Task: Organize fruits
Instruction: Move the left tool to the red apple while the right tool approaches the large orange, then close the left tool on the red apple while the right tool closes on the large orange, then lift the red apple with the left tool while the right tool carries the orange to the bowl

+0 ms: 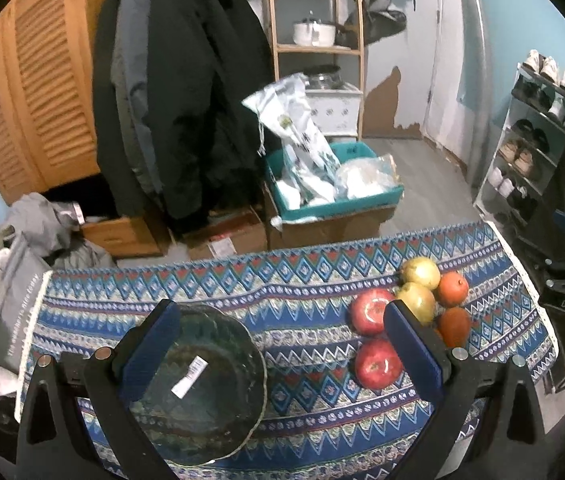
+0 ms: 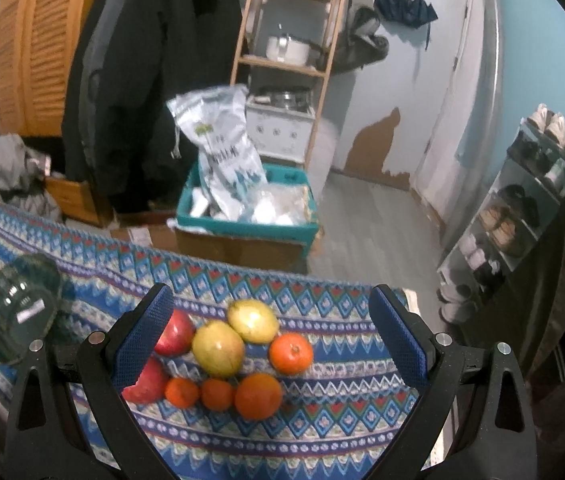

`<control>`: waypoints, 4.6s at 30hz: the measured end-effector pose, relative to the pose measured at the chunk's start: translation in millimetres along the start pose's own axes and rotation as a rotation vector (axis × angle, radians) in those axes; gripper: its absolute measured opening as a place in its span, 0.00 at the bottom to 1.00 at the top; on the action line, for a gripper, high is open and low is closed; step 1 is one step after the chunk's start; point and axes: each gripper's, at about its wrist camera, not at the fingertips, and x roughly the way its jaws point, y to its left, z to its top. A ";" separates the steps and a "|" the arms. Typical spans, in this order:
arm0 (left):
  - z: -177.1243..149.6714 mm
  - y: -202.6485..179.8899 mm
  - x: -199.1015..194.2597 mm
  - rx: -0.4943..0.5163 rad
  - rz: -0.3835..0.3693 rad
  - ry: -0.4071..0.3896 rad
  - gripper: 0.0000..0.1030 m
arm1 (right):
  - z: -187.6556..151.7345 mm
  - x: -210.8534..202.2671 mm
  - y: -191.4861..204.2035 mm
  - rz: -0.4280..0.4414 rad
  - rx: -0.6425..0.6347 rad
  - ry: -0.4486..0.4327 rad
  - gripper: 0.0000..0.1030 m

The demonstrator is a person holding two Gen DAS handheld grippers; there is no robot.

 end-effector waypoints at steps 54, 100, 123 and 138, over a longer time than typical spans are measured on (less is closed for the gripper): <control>-90.2 -107.3 184.0 0.197 -0.127 0.434 0.97 | -126.7 141.7 -16.6 0.147 0.010 0.509 0.94; -93.3 -85.2 187.2 0.142 -0.182 0.485 0.70 | -130.3 174.2 -12.2 0.264 0.101 0.547 0.64; -74.9 -79.6 154.0 0.129 -0.169 0.411 0.70 | -115.1 135.7 -13.3 0.162 0.039 0.427 0.61; -56.2 -65.6 108.0 0.129 -0.145 0.300 0.70 | -77.0 85.2 -0.2 0.142 0.006 0.267 0.61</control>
